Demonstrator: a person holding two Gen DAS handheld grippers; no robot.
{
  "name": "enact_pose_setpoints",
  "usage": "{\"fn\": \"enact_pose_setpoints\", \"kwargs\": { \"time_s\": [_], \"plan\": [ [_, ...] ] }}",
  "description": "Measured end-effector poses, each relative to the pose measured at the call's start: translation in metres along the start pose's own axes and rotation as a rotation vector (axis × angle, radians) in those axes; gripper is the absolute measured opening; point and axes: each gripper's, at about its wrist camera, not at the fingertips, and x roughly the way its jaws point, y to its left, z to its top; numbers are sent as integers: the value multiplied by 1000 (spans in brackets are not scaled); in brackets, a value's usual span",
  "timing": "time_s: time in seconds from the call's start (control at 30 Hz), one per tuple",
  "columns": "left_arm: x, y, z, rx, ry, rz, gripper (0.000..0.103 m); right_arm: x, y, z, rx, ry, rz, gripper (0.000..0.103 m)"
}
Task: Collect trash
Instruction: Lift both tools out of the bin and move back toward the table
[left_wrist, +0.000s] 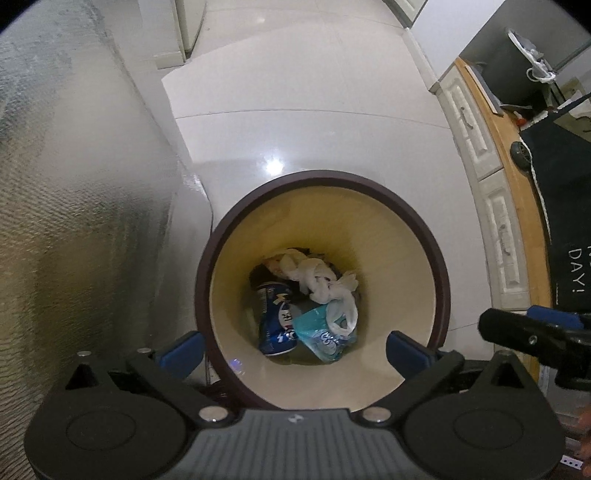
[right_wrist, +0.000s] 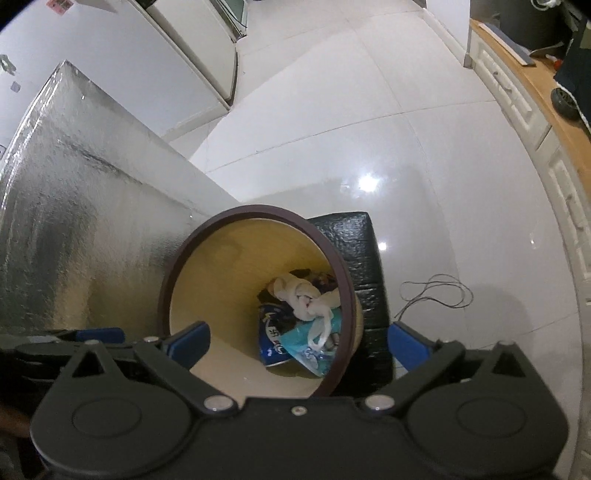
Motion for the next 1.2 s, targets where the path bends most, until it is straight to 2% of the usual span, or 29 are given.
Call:
{"fn": "enact_pose_setpoints", "kwargs": {
  "time_s": [0.27, 0.6, 0.87, 1.2],
  "plan": [
    [-15, 12, -12, -14, -15, 33, 103, -10, 3, -6, -45, -2, -46, 103],
    [-36, 21, -32, -27, -36, 35, 103, -27, 13, -16, -78, -27, -92, 103],
    [-65, 26, -46, -25, -74, 32, 103, -47, 25, -31, -142, -35, -134, 103],
    [-107, 26, -57, -5, -130, 21, 103, -80, 35, -46, -154, -50, -167, 103]
  ]
}}
